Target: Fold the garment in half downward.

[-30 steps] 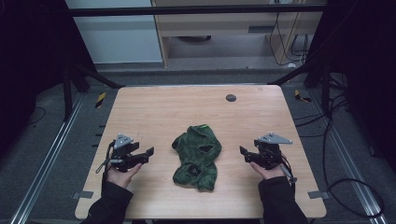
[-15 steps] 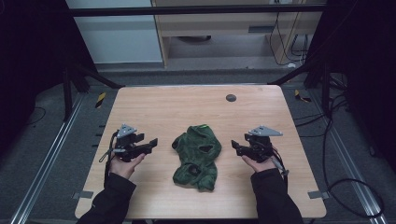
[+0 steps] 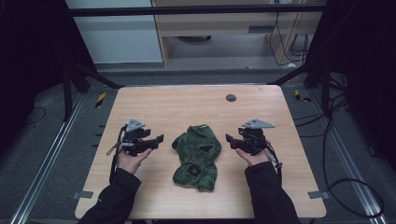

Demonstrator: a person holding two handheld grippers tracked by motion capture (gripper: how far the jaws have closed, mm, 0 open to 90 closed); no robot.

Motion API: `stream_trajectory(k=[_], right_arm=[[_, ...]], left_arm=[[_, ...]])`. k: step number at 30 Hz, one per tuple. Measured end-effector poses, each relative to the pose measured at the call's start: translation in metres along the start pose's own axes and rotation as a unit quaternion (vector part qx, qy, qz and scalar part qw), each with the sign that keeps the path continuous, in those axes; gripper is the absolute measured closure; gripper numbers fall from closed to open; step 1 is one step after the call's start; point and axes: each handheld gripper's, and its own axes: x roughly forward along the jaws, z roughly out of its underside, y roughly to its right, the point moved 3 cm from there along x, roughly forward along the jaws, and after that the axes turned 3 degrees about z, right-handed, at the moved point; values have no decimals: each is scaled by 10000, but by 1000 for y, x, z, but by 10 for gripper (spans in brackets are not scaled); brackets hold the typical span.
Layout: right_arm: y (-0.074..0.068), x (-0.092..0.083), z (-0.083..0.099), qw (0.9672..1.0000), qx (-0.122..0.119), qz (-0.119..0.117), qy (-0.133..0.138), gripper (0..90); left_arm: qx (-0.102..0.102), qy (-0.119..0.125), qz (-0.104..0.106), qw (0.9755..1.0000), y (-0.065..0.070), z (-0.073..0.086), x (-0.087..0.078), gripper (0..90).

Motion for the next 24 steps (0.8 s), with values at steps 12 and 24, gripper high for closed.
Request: stream_trajectory(k=[12,24], right_arm=[[0,12,-7,10000,20,8,-15,421],[-6,27,-12,9999,-17,-55,-106,434]], left_arm=[[87,-58,86,9999,8,-12,19,362],[132,-135,199,9996,13,-21,37,374]])
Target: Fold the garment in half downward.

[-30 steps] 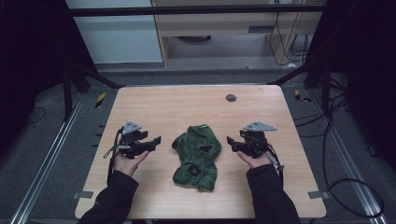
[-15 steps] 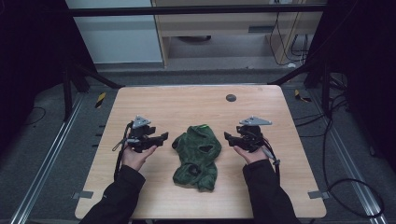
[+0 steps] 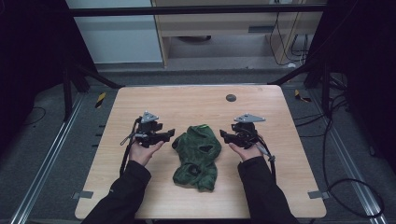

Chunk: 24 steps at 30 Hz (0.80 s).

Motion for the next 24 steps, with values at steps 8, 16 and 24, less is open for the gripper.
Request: stream_trajectory(k=[8,16,24], right_arm=[[-1,10,-1,10000,9,-12,-77,442],[-2,20,2,9999,22,-6,-158,450],[-2,28,5,9996,65,-41,-276,456]], left_arm=[[-54,-41,73,9999,-2,1,13,393],[59,-187,104,9998,1,-2,24,394],[99,-275,161,9994,4,-3,36,414]])
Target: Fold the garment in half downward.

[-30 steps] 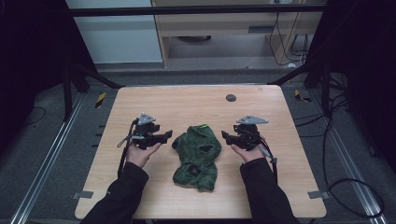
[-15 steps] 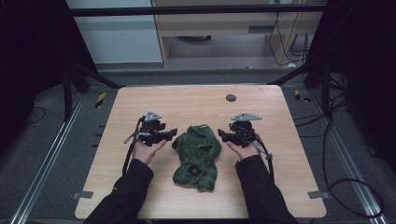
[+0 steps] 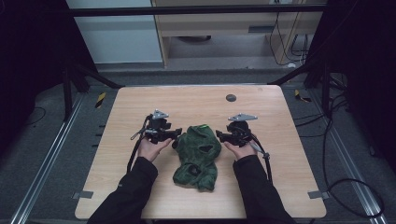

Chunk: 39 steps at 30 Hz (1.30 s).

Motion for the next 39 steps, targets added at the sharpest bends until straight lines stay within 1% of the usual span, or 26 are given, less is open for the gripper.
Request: stream_trajectory(k=[2,5,6,11,12,14,22,27,30,36,39], right_arm=[[0,2,1,10000,-27,-13,-41,458],[-1,5,3,10000,-14,-21,-85,463],[-1,6,3,10000,0,-21,-97,465],[-4,12,6,9998,-26,-51,-168,473],[-5,13,6,9998,-18,-74,-182,475],[-6,16,7,9997,-22,-87,-208,480],[-7,25,12,9992,-45,-122,-371,496],[-9,31,15,9988,-51,-155,-466,511],[-9,34,18,9983,-56,-170,-551,519],[-10,40,22,9973,-92,-196,-704,534],[-10,43,25,9970,-102,-213,-737,560]], left_arm=[[7,-26,19,10000,0,1,3,419],[46,-133,15,9999,-1,3,8,427],[15,-139,23,9999,-1,4,10,430],[5,-228,44,9997,-2,7,18,447],[36,-269,53,9996,-2,7,19,448],[26,-270,68,9996,-2,8,22,448],[47,-507,68,9987,-3,15,35,481],[27,-631,65,9980,-4,18,41,522],[-26,-700,75,9975,-5,20,45,548],[-43,-838,130,9964,-5,23,47,601],[-43,-890,157,9959,-4,25,49,636]])
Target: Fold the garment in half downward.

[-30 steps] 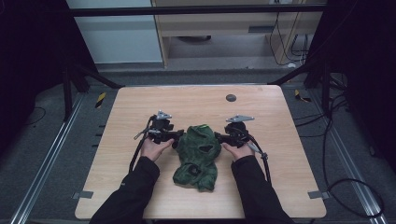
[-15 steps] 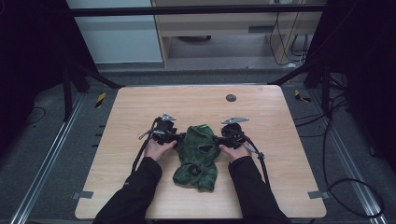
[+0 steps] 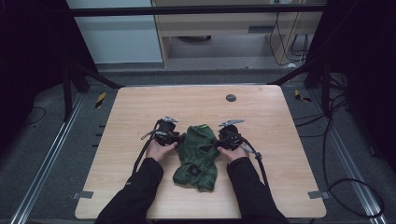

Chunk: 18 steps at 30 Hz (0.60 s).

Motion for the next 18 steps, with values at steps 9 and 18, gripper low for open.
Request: stream_trajectory(k=[9,18], right_arm=[[-1,4,4,9999,17,-68,-158,671],[-4,5,5,9997,-11,-96,-204,805]], left_arm=[[29,-44,64,10000,4,2,2,749],[81,-68,-26,9999,10,1,3,850]])
